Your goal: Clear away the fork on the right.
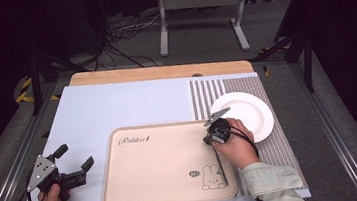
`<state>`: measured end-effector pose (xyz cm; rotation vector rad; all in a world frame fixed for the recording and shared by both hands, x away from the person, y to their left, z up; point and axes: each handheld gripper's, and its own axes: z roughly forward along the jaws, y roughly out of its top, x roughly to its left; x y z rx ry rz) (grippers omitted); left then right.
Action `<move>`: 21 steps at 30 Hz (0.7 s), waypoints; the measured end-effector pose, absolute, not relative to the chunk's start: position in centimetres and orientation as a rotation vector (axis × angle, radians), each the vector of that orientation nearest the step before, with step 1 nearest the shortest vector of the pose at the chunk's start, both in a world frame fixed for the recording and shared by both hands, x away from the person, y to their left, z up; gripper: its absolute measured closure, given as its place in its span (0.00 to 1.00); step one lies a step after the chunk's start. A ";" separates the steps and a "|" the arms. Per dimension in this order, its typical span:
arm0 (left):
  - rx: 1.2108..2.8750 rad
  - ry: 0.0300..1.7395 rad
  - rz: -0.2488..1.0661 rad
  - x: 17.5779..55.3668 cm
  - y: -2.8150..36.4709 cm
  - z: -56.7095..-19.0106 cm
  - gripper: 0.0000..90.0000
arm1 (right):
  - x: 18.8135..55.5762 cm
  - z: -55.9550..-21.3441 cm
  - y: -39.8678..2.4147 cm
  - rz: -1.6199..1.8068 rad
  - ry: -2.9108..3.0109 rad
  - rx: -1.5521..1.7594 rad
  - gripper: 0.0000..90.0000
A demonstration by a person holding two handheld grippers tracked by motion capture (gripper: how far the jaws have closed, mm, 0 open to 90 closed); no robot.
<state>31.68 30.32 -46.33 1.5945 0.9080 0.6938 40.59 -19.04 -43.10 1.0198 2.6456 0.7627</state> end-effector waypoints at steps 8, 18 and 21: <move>1.596 0.910 0.693 31.7 30.3 -46.3 0.00 | 40.6 -43.1 -19.6 0.772 2.622 1.060 1.00; 1.598 0.910 0.691 31.7 30.4 -46.3 0.00 | 40.6 -43.0 -20.1 0.770 2.607 1.091 1.00; 1.596 0.909 0.693 31.6 30.4 -46.3 0.00 | 40.6 -42.9 -20.0 0.782 2.600 1.081 1.00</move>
